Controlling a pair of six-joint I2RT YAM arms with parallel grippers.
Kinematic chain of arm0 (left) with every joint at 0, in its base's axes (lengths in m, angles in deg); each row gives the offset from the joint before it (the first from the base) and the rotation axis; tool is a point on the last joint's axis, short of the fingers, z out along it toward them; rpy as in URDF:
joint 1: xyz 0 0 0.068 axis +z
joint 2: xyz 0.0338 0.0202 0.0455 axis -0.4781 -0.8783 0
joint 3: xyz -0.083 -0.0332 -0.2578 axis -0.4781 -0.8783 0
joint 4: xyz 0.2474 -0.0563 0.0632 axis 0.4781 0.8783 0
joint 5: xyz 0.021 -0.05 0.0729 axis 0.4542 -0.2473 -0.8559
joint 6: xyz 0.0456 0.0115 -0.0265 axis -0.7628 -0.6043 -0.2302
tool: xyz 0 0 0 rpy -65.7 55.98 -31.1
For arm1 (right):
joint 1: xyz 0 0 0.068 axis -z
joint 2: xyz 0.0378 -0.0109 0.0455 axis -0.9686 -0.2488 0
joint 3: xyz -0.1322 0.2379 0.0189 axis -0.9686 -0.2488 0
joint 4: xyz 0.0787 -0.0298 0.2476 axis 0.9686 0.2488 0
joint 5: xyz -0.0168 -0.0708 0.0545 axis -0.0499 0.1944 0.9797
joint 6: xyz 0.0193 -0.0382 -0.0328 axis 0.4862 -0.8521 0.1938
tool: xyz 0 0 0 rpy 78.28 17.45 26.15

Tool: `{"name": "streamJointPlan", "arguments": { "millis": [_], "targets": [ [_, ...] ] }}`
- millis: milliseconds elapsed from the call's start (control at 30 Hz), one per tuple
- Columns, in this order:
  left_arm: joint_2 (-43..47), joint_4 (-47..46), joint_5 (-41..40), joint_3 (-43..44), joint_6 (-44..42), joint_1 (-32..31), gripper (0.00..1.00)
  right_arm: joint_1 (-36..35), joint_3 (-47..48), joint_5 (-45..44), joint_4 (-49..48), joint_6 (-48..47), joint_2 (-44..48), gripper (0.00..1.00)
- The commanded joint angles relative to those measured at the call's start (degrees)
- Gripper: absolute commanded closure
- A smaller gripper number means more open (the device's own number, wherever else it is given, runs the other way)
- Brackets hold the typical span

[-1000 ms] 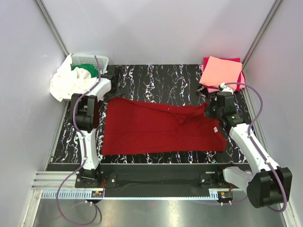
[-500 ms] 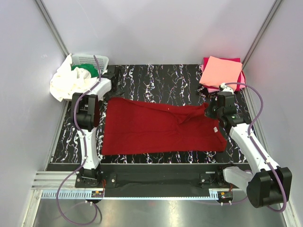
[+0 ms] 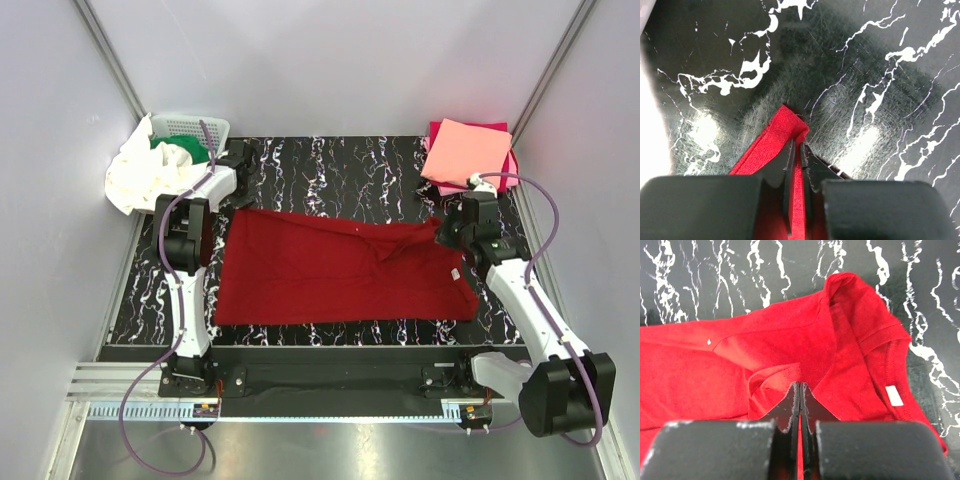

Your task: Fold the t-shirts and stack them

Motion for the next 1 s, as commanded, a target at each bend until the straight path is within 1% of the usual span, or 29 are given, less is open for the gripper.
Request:
{"name": "streamJointPlan", "arguments": {
  "millis": [0,100,133,167,200,233,367,500,600,667,733,800,833,900,933,967],
  "targets": [
    [1.64,0.13,0.79,-0.24,-0.74,0.08,0.93,2.2,4.86,0.73,-0.79,-1.45,-1.91,1.0],
    [3.22,2.15,0.44,-0.06,-1.7,0.08,0.94,6.68,8.47,3.19,-0.08,-2.07,-4.11,1.0],
    [3.66,2.59,0.27,-0.23,-2.4,0.08,0.88,8.51,9.35,4.68,0.09,-2.07,-4.55,1.0],
    [4.1,3.29,0.09,-0.5,-2.67,0.08,0.84,10.36,10.93,5.13,0.62,-1.98,-4.99,1.0],
    [4.89,3.56,0.0,-0.85,-3.11,0.08,0.8,10.99,11.55,6.0,0.71,-1.89,-5.43,1.0],
    [5.16,3.48,0.26,-1.63,-3.46,0.08,0.8,11.52,12.08,6.45,0.88,-1.81,-5.61,1.0],
    [5.08,3.65,1.32,-1.56,-5.22,0.08,0.7,11.87,13.4,7.59,0.8,-0.93,-5.97,1.0],
    [2.8,4.27,2.29,-0.06,-5.31,0.08,0.64,11.87,14.11,7.51,1.32,-0.92,-5.26,1.0],
    [0.69,4.97,2.9,1.87,-5.57,0.16,0.52,11.87,14.2,7.51,1.68,-0.93,-5.09,1.0],
    [-0.11,5.5,2.9,3.19,-5.66,0.43,0.5,11.87,13.85,7.77,1.59,-0.84,-4.91,1.0],
    [-0.9,5.5,2.9,4.15,-5.66,0.87,0.56,11.87,13.41,8.12,1.24,-0.84,-5.0,1.0],
    [-1.6,5.67,3.08,4.95,-5.75,1.31,0.65,11.87,13.32,8.3,1.15,-0.75,-5.26,1.0],
    [-1.87,6.2,3.17,6.17,-6.01,1.39,0.74,11.79,13.32,8.3,1.15,-0.84,-5.44,1.0],
    [-2.92,6.9,2.99,8.62,-6.36,1.57,0.82,11.87,13.49,8.56,0.97,-0.75,-5.79,1.0],
    [-3.18,7.69,2.99,9.34,-6.62,1.57,0.88,11.87,13.58,8.56,0.89,-0.75,-5.88,1.0],
    [-3.71,8.04,2.99,10.13,-6.89,1.57,0.91,11.87,13.76,8.74,0.62,-0.75,-5.88,1.0]
  ]
}}
